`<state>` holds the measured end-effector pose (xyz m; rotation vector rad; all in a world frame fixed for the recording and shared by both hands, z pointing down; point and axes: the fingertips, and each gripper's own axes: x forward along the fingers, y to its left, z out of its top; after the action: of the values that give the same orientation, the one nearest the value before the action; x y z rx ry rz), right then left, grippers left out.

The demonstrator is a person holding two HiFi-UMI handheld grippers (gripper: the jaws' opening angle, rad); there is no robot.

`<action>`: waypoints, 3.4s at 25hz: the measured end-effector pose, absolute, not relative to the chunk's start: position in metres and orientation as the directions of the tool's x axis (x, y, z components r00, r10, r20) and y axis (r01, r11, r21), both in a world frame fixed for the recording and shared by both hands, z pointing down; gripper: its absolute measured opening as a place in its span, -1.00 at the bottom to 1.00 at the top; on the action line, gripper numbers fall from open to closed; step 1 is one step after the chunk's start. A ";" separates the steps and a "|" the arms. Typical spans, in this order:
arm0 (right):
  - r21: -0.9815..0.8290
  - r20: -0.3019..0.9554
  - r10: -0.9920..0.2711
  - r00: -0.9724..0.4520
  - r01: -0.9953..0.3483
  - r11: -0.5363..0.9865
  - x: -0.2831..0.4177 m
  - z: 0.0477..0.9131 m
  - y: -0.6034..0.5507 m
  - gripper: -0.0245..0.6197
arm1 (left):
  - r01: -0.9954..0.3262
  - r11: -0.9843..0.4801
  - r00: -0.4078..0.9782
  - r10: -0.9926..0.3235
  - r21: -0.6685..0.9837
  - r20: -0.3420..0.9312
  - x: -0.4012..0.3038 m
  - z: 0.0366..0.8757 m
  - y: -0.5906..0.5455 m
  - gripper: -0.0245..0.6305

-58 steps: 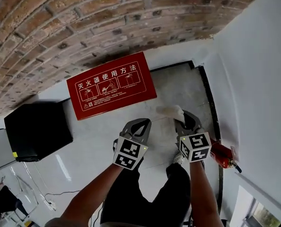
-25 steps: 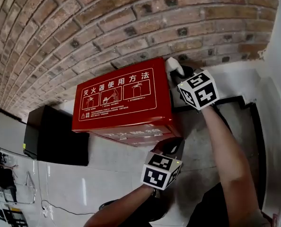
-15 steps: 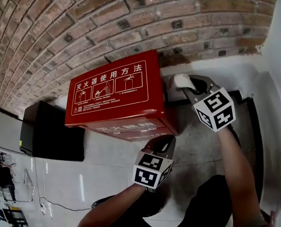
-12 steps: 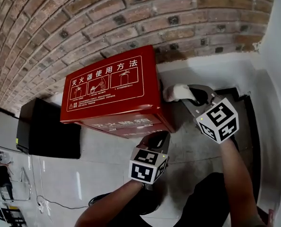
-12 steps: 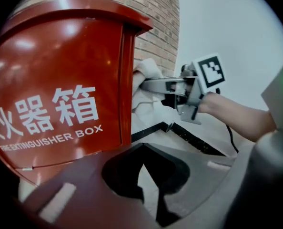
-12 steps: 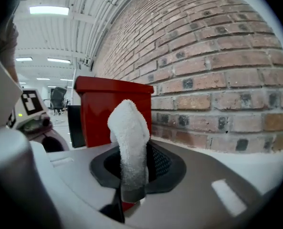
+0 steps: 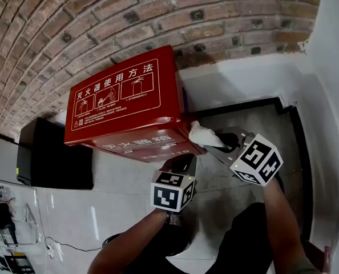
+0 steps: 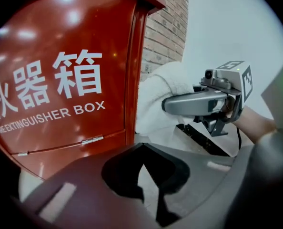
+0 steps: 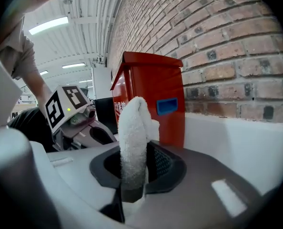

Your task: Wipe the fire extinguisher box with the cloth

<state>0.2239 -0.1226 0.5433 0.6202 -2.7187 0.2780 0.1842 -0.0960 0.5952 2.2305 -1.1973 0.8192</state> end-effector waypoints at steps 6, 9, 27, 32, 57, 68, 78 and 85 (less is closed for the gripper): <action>-0.099 0.358 -0.507 -0.784 -0.572 0.814 0.213 0.546 -0.178 -0.65 | -0.841 -0.528 0.449 -0.558 0.118 0.698 0.192 0.599 -0.092 -0.93; -0.075 0.351 -0.582 -0.734 -0.641 0.764 0.213 0.548 -0.213 -0.65 | -0.836 -0.538 0.454 -0.562 0.112 0.691 0.199 0.596 -0.098 -0.93; -0.111 0.356 -0.692 -0.629 -0.763 0.637 0.246 0.561 -0.298 -0.65 | -0.814 -0.576 0.450 -0.551 0.070 0.703 0.197 0.611 -0.103 -0.93; -0.105 0.469 -0.583 -0.663 -0.698 0.709 0.271 0.608 -0.233 -0.65 | -0.820 -0.566 0.437 -0.524 0.084 0.731 0.200 0.635 -0.105 -0.93; -0.090 0.478 -0.586 -0.654 -0.700 0.708 0.203 0.637 -0.311 -0.65 | -0.787 -0.611 0.447 -0.472 0.083 0.760 0.195 0.661 -0.102 -0.93; -0.091 0.490 -0.650 -0.580 -0.776 0.624 0.249 0.666 -0.308 -0.65 | -0.797 -0.596 0.437 -0.462 0.096 0.772 0.185 0.687 -0.100 -0.93; -0.085 0.648 -0.332 -0.685 -0.499 0.863 0.256 0.740 -0.178 -0.65 | -0.816 -0.562 0.429 -0.428 0.137 0.796 0.200 0.729 -0.101 -0.93; -0.088 0.628 -0.249 -0.737 -0.386 0.918 0.205 0.736 -0.157 -0.65 | -0.808 -0.575 0.426 -0.417 0.130 0.803 0.200 0.735 -0.099 -0.93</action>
<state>0.2054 -0.1572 0.7362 0.4511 -2.4335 0.2809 0.1996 -0.0987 0.7347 2.1771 -1.0324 1.0211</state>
